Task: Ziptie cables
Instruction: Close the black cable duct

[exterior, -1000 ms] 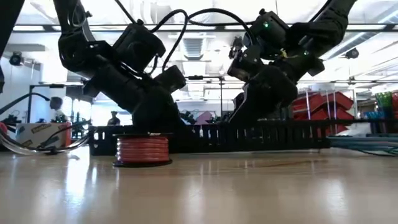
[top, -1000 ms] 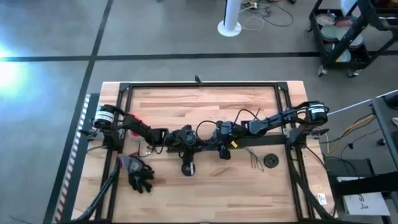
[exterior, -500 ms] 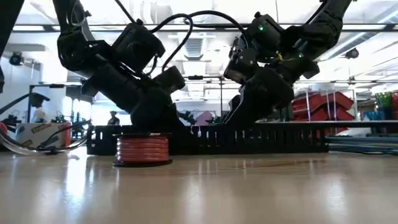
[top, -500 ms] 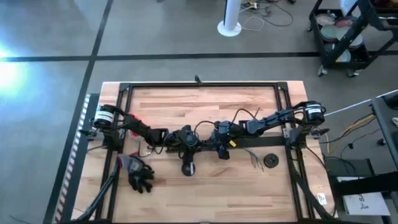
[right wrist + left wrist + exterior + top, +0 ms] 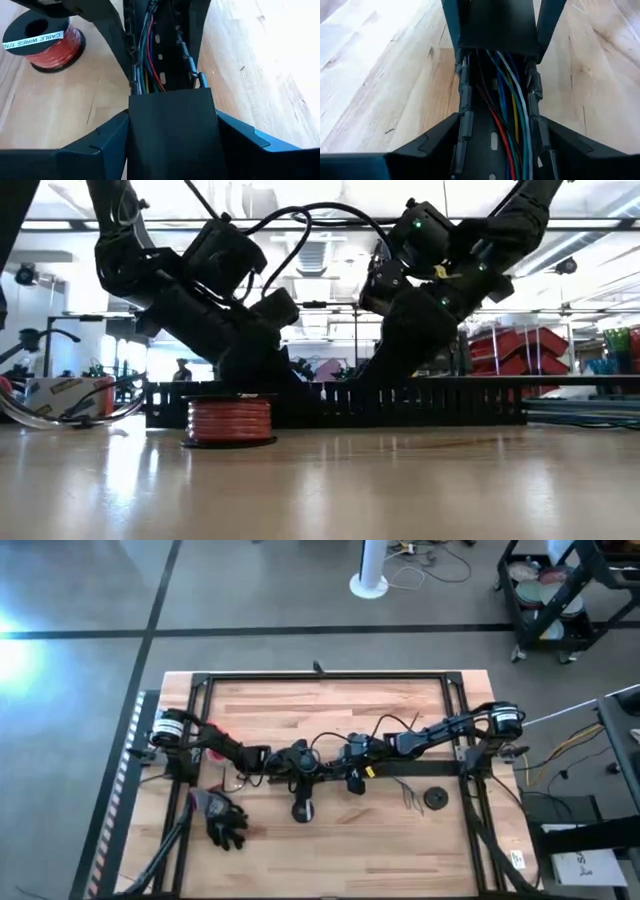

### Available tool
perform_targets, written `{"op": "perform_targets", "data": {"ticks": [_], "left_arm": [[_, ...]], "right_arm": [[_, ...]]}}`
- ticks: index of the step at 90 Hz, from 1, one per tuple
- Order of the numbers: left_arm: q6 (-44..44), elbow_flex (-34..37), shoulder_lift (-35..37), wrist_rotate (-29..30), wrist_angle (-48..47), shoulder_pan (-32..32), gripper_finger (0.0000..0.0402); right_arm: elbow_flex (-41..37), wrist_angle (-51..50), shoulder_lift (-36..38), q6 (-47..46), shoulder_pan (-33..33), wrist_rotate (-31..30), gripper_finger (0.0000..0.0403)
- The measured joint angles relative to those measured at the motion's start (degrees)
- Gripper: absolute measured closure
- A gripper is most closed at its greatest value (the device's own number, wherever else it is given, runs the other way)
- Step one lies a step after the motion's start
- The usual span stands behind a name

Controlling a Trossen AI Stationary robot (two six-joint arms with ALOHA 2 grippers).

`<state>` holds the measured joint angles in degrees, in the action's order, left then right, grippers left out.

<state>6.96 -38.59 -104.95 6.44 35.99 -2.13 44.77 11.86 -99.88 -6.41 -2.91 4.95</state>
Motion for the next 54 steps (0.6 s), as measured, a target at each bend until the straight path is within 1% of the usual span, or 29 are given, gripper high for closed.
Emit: {"op": "perform_targets", "data": {"ticks": [13,27,35,49,54], "left_arm": [[-0.83,0.09,0.00,-0.36,0.08,-0.13,0.0188],[-2.15,-0.24,0.00,-0.58,-0.14,-0.09,0.0186],[-2.21,-0.90,-0.18,-0.88,-0.47,0.52,0.0188],[-1.58,-2.18,-2.05,-1.55,0.62,1.27,0.0184],[-1.38,-2.40,-2.65,-1.57,0.60,1.27,0.0182]], "right_arm": [[-0.02,-0.04,-0.02,-0.01,-0.24,1.03,0.0181],[0.65,1.52,-0.63,1.64,-0.22,2.84,0.0176],[2.35,1.66,-1.82,3.44,0.20,3.37,0.0178],[6.65,2.55,-6.00,5.66,0.86,4.26,0.0180],[8.07,1.31,-7.22,6.19,0.95,4.59,0.0177]]}}
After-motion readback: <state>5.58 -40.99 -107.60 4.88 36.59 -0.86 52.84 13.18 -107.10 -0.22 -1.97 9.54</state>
